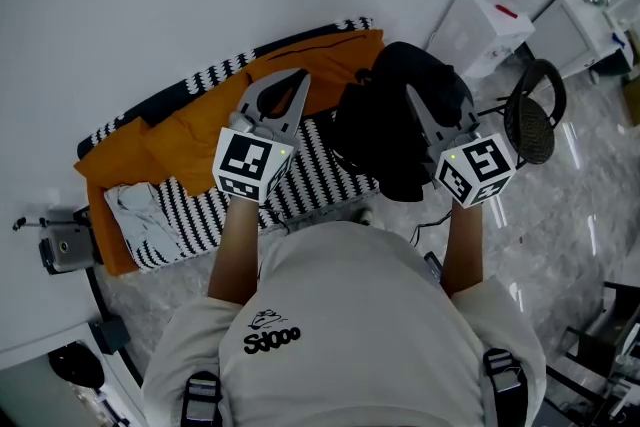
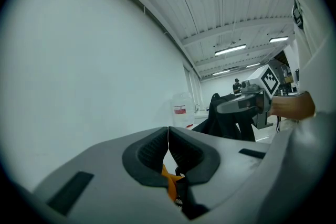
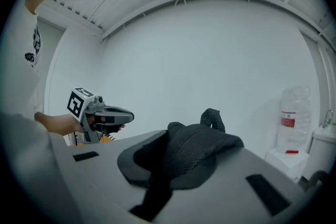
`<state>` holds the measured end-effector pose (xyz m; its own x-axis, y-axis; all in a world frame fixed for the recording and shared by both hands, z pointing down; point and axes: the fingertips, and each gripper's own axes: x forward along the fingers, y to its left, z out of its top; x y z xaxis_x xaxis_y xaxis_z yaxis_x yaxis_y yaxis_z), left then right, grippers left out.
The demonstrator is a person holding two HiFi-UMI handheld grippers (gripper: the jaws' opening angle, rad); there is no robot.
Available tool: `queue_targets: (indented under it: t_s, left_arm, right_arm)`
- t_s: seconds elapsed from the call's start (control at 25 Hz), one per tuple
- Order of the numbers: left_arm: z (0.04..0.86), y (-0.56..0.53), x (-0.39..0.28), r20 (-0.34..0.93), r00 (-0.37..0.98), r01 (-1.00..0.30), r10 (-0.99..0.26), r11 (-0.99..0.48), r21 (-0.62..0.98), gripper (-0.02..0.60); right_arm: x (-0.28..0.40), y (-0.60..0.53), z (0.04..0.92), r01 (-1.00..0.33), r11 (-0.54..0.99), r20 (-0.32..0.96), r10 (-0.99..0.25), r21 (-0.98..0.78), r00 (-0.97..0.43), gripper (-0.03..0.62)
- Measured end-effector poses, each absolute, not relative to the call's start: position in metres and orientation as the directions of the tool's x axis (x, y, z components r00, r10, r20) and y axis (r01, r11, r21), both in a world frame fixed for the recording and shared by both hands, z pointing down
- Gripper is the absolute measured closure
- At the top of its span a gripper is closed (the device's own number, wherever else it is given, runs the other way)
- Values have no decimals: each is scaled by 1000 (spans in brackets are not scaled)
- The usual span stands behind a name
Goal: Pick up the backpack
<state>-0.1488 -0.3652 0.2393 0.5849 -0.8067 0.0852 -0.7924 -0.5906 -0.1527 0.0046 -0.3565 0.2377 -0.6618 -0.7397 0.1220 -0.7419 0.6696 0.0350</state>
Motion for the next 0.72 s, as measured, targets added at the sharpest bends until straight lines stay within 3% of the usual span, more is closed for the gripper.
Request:
queue_targets:
  t_s: [0.72]
  left_arm:
    - [246,-364,-151,100,574,-800,-813,-582,-146,560]
  right_arm:
    - [-4,-356,241,-711,703,131,-707,24,-695,546]
